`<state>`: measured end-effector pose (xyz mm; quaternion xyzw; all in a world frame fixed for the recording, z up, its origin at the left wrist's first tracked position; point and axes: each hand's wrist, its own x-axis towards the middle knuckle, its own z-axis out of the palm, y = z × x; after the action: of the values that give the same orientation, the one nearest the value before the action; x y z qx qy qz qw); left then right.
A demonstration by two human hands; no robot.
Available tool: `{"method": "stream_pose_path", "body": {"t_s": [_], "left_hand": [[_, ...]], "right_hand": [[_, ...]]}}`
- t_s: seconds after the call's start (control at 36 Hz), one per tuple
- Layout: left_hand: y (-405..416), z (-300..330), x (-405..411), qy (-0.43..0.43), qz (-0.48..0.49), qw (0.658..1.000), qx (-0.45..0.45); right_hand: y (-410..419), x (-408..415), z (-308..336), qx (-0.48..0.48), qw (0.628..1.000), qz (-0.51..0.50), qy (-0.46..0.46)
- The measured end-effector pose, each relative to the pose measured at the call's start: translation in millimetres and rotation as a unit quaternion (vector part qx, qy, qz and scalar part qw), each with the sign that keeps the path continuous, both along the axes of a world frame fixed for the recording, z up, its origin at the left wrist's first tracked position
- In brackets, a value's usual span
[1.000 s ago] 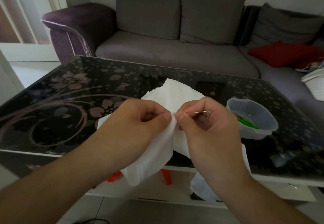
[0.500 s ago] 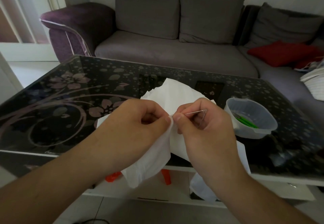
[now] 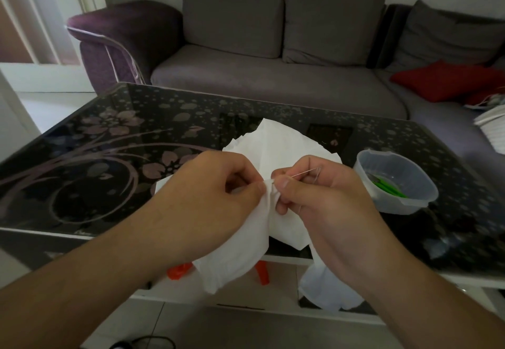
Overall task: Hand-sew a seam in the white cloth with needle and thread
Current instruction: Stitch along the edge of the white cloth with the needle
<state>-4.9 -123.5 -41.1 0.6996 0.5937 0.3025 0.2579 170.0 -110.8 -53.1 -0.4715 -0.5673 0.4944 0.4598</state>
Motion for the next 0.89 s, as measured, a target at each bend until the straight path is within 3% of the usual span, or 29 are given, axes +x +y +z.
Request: {"method": "stream_pose_path", "body": {"t_s": [0.17, 0.36, 0.53, 0.78, 0.89], "left_hand": [[-1.0, -1.9, -2.6, -0.019, -0.023, 1.000, 0.005], [-2.0, 2.7, -5.0, -0.125, -0.067, 0.989, -0.040], [-1.5, 3.5, -5.0, -0.115, -0.050, 0.991, -0.038], [-4.1, 3.7, -0.4, -0.131, -0.023, 0.990, -0.057], [-3.8, 3.1, 0.8, -0.141, -0.011, 0.988, -0.054]], "right_hand": [[0.4, 3.1, -0.5, -0.044, 0.997, 0.029, 0.064], [0.9, 7.1, 0.6, -0.048, 0.995, 0.040, 0.076], [0.9, 9.5, -1.8, -0.025, 0.998, 0.031, 0.055], [-9.8, -0.1, -2.1, 0.082, 0.986, -0.085, -0.116], [-11.8, -3.4, -4.1, 0.145, 0.974, -0.102, -0.141]]}}
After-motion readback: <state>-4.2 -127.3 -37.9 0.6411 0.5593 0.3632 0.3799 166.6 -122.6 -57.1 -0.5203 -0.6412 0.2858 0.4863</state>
